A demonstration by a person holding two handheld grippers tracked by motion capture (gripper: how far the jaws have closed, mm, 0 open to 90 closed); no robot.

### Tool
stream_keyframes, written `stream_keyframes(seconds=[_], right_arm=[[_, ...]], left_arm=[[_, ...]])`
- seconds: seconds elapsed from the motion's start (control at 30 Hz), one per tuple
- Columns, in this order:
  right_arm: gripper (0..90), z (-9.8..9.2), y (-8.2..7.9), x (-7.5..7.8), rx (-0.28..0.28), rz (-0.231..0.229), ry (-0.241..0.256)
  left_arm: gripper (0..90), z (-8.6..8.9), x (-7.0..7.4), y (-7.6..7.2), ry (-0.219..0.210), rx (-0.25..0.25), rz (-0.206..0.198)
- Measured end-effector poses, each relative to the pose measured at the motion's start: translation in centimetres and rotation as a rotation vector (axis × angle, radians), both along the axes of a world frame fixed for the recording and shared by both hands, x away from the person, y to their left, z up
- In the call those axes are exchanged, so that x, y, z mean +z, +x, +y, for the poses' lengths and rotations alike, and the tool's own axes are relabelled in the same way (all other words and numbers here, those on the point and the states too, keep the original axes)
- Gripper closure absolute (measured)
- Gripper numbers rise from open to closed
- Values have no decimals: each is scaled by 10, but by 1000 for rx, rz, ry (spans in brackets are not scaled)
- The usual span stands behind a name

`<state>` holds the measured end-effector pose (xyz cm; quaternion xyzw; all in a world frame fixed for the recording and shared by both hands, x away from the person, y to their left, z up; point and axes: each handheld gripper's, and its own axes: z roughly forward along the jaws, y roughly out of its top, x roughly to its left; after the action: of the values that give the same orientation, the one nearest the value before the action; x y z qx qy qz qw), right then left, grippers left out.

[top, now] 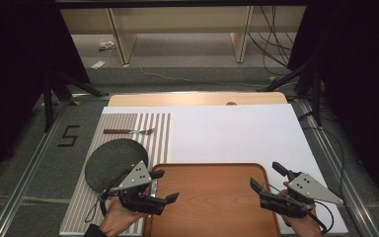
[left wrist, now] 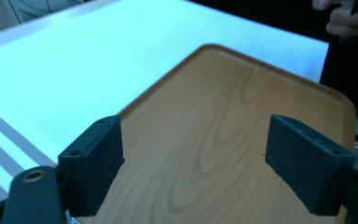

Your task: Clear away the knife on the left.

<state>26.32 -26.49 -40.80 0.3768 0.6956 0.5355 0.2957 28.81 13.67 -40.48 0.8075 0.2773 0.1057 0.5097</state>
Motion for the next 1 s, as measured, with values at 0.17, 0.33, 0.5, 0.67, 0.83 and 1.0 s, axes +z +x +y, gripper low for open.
stream_keyframes(seconds=[0.17, 0.33, 0.5, 0.67, 0.83, 1.0], right_arm=[[162, 0, 0, 0, 0, 2, 2], [161, 0, 0, 0, 1, 2, 1], [161, 0, 0, 0, 3, 2, 2], [162, 0, 0, 0, 5, 2, 2], [161, 0, -1, 0, 8, 2, 4], [161, 0, -1, 0, 7, 2, 3]], left_arm=[[182, 5, 2, -3, -64, 4, -22], [168, 9, 3, -5, -97, 16, -31], [166, 13, 4, -8, -135, 29, -46], [162, 16, 4, -10, -154, 50, -61], [162, 18, 5, -12, -167, 62, -74], [162, 19, 4, -13, -168, 63, -76]])
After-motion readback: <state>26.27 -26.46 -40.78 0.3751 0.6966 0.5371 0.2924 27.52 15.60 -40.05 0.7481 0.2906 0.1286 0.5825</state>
